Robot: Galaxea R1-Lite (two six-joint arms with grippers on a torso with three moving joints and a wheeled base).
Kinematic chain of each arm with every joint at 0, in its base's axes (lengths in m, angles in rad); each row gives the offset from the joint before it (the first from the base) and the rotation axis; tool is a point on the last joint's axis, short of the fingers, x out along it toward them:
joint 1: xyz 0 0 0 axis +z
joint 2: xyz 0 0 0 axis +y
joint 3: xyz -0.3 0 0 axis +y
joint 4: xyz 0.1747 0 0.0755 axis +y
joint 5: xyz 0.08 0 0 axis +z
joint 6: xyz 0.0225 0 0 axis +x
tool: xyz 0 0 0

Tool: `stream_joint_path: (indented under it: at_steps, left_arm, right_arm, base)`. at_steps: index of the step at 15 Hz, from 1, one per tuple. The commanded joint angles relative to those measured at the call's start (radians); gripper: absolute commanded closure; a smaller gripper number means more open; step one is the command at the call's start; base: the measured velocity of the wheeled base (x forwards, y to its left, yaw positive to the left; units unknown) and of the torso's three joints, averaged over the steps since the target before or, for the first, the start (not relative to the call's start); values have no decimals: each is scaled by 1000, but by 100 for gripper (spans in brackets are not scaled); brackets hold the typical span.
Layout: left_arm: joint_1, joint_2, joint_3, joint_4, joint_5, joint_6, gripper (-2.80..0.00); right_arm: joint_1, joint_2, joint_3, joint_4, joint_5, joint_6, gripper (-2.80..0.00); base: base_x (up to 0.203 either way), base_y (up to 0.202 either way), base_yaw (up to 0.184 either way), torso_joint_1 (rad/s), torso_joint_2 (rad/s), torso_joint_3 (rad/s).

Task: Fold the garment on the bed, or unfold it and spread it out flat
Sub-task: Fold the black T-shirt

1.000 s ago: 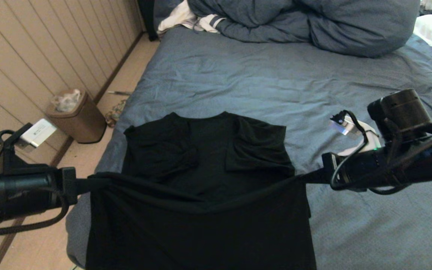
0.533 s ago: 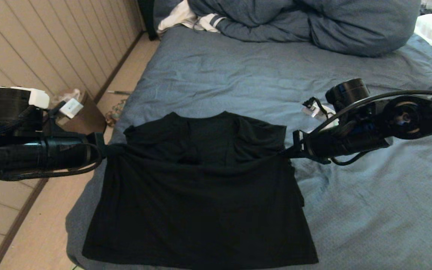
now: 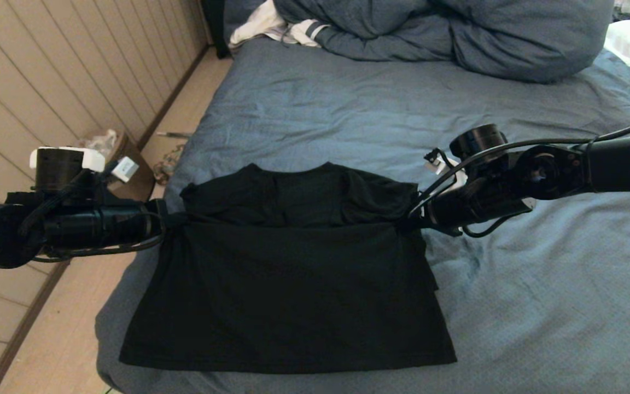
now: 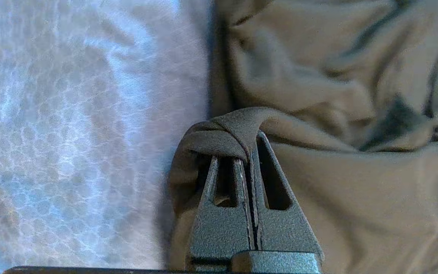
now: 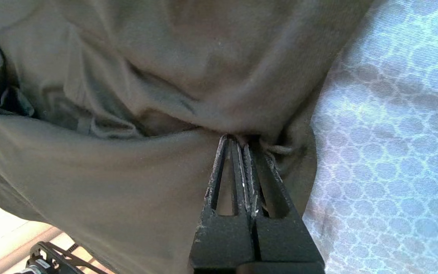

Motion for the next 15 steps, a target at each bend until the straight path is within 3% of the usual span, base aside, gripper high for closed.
stream_joint_path:
  at_steps: [1, 9, 15]
  left_arm:
    - [0, 9, 4, 2, -2, -3, -280]
    - [0, -144, 10, 50, 0, 3, -280]
    - [32, -404, 48, 234, 4, 11, -280]
  right_arm:
    - [2, 0, 3, 3, -5, 2, -280]
    - [1, -111, 31, 56, -9, 1, -280]
    - [-16, -328, 180, 80, -10, -4, -280]
  base:
    - [0, 0, 0, 0, 0, 0]
    - [0, 0, 0, 0, 0, 0]
    - [0, 0, 0, 0, 0, 0]
